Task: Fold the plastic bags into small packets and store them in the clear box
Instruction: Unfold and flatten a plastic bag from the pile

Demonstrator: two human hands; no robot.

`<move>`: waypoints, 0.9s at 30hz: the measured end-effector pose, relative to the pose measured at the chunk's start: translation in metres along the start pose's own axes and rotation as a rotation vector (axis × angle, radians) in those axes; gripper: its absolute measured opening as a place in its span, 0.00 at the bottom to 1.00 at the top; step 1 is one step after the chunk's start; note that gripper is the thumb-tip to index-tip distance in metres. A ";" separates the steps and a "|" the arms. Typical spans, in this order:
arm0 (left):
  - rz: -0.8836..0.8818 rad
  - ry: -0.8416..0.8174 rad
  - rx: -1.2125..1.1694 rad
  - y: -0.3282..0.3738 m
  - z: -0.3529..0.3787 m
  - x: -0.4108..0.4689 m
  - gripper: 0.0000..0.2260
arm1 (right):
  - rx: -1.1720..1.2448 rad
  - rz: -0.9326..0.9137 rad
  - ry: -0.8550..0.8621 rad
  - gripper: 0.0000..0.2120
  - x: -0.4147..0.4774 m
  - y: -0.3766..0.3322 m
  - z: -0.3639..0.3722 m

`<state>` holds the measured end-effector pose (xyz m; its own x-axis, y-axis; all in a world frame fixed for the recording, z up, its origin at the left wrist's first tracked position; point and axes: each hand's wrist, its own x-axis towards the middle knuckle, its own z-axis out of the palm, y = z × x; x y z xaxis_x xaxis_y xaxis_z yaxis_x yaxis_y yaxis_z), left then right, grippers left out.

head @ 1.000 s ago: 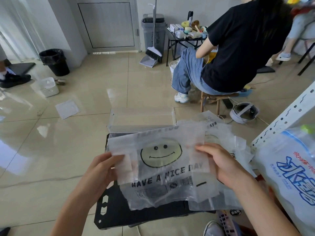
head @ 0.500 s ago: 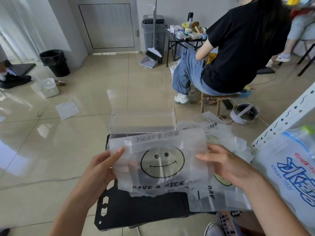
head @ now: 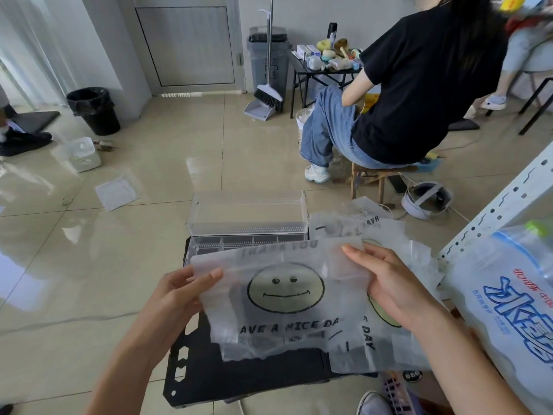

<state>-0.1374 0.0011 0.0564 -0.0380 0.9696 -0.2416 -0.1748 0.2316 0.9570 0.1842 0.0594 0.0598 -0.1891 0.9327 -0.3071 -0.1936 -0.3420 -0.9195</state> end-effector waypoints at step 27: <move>-0.105 -0.052 0.039 0.002 0.004 0.001 0.11 | -0.013 0.139 -0.156 0.18 -0.002 -0.007 -0.015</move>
<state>-0.1342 0.0030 0.0582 0.0296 0.9424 -0.3331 -0.1372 0.3340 0.9325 0.2004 0.0613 0.0635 -0.3600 0.8474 -0.3903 -0.1427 -0.4635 -0.8745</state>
